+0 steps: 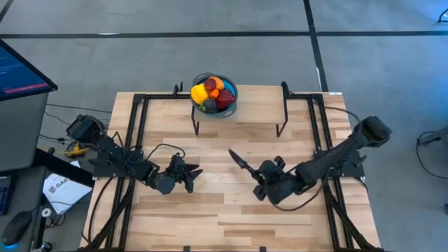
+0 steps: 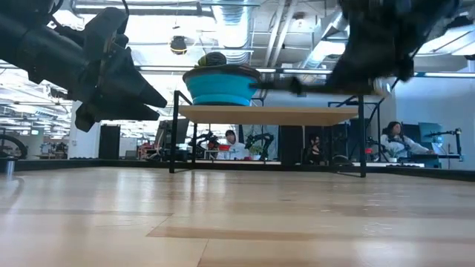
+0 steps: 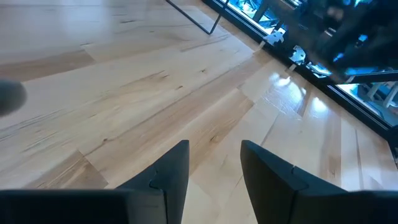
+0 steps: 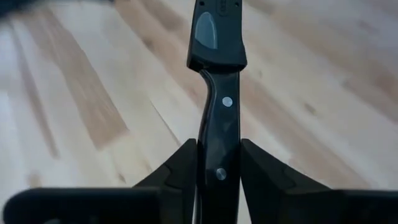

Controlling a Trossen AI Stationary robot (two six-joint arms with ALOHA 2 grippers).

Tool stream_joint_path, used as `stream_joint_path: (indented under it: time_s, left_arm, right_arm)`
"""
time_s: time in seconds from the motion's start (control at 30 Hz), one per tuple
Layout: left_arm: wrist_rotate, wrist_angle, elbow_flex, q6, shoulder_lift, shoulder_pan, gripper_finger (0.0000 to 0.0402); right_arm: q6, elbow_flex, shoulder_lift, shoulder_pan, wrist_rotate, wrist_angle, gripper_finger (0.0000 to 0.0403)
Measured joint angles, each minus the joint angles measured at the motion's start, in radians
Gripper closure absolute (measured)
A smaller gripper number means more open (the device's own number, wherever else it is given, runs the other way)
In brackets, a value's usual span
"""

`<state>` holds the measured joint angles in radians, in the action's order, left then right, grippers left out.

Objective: Pick & Place Fruit
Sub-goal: Put the kitchen knife on the shelf

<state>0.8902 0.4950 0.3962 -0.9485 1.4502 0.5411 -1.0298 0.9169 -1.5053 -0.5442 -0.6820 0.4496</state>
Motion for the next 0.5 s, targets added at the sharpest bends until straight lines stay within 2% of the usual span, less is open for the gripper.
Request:
stream_joint_path:
  time_s: [0.23,0.5]
  left_arm:
    - [0.0,0.006,0.0,0.0,0.0,0.0,0.0262]
    - [0.004,0.016,0.0,0.001,0.0,0.0,0.0262]
  right_arm:
    - [0.013,0.002,0.206,0.068,-0.054,0.113,0.0301]
    - [0.1,0.002,0.374,0.343,-0.049,0.193,0.0302]
